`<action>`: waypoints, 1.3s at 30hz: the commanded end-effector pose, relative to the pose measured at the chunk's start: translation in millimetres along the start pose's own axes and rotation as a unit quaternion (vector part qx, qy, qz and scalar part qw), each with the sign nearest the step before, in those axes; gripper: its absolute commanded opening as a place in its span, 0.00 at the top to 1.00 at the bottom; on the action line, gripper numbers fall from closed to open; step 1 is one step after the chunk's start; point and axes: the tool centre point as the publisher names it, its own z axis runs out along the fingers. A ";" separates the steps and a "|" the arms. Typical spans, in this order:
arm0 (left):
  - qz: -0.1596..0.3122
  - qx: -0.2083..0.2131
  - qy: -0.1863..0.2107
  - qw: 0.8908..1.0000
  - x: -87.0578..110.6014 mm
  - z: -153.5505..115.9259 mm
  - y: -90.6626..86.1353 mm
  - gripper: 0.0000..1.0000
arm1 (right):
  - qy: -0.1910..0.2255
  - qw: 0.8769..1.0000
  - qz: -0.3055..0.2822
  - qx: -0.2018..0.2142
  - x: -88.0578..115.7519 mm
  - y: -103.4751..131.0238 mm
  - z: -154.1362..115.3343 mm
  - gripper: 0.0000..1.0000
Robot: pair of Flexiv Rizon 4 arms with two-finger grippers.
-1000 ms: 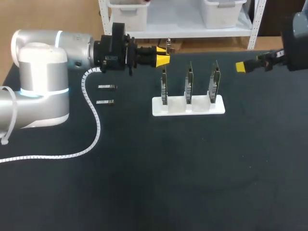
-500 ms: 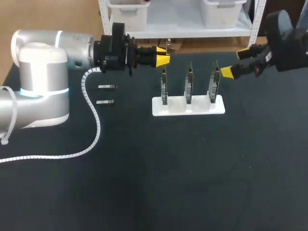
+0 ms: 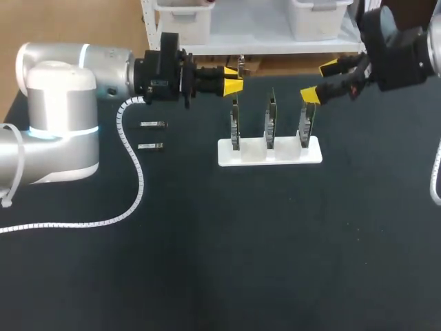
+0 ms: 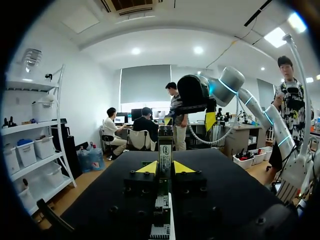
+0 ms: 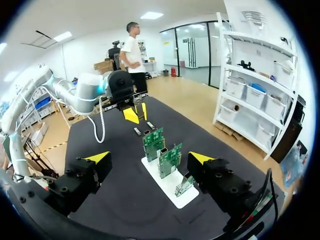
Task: Pick up the optical module with the left hand, and insert it into the network port with the right hand.
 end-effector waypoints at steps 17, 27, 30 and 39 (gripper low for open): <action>0.000 0.000 0.001 1.000 -0.2 -0.1 -0.2 1.00 | -0.004 0.998 -0.001 -0.064 0.7 -3.1 -0.4 0.00; 0.000 0.000 0.001 1.000 -0.2 -0.1 -0.2 1.00 | -0.023 0.976 -0.141 -0.161 -32.5 11.7 0.3 0.00; 0.000 0.000 0.001 1.000 -0.2 -0.1 -0.2 1.00 | -0.026 0.969 -0.170 -0.176 -42.9 12.4 7.8 0.00; 0.000 0.000 0.001 1.000 -0.2 -0.1 -0.2 1.00 | -0.045 0.955 -0.192 -0.220 -63.4 22.2 52.6 0.00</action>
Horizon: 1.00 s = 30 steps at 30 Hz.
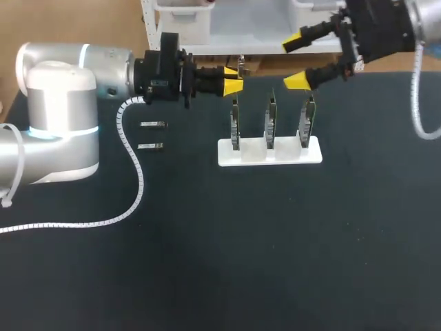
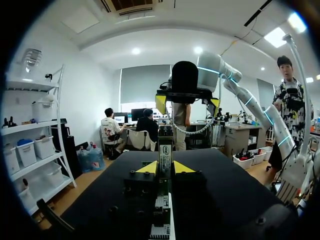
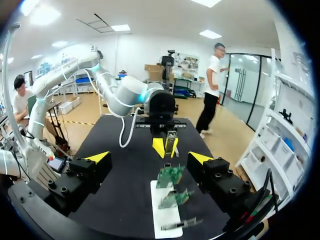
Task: Pick up the optical module with the left hand, and insert it into the network port with the right hand.
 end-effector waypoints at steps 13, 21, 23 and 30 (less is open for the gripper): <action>0.000 0.000 0.001 1.000 -0.2 0.0 -0.2 1.00 | -0.036 0.996 -0.005 -0.086 -14.7 -13.4 42.3 0.00; 0.000 0.000 0.001 1.000 -0.2 0.0 -0.2 1.00 | -0.057 0.995 -0.004 -0.082 -13.6 -20.0 56.0 0.00; 0.000 0.000 0.001 1.000 -0.2 0.0 -0.2 1.00 | -0.063 0.995 -0.005 -0.082 -14.6 -20.1 59.3 0.00; 0.000 0.000 0.001 1.000 -0.2 0.0 -0.2 1.00 | -0.061 0.993 -0.026 -0.095 -19.2 -23.1 69.3 0.00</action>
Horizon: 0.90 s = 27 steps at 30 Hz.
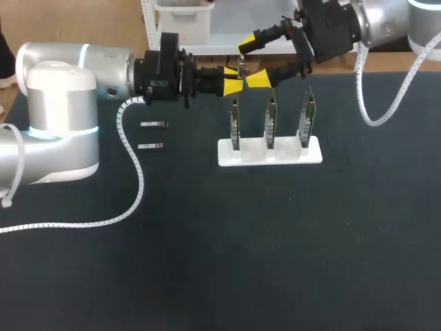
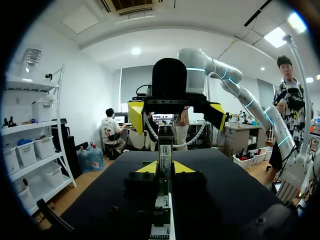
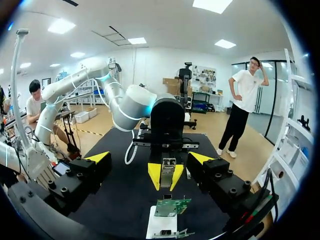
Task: Pick up the optical module with the left hand, and insert it into the network port with the right hand.
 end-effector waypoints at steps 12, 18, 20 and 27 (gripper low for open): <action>0.000 0.000 0.001 1.000 -0.2 0.0 -0.2 1.00 | 0.010 1.000 -0.007 -0.006 -2.7 -15.8 10.2 0.00; 0.000 0.000 0.001 1.000 -0.2 0.0 -0.2 1.00 | 0.008 1.000 -0.005 -0.005 -1.5 -15.4 9.3 0.00; 0.000 0.000 0.001 1.000 -0.2 0.0 -0.2 1.00 | 0.007 1.000 -0.004 -0.006 0.1 -14.9 8.2 0.00; 0.000 0.000 0.001 1.000 -0.2 0.0 -0.2 1.00 | 0.013 1.000 0.007 0.000 6.7 -17.1 7.3 0.00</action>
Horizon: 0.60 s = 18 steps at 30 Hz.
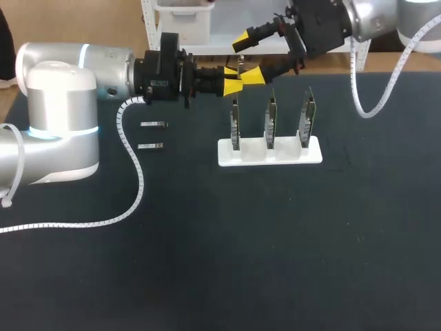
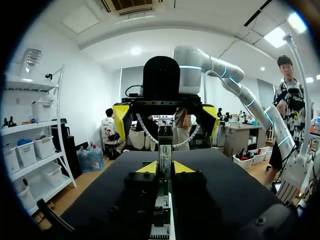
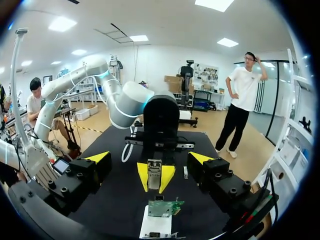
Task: Pick up the optical module with the left hand, and insert it into the network port with the right hand.
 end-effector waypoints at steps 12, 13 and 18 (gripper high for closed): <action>0.000 0.000 0.001 1.000 -0.2 -0.1 -0.2 1.00 | 0.003 1.000 0.002 -0.001 -0.9 -0.7 3.5 0.00; 0.000 0.000 0.001 1.000 -0.2 -0.1 -0.2 1.00 | 0.003 1.000 0.002 -0.001 -0.9 -0.7 3.5 0.00; 0.000 0.000 0.001 1.000 -0.2 -0.1 -0.2 1.00 | 0.003 1.000 0.002 -0.001 -0.9 -0.7 3.5 0.00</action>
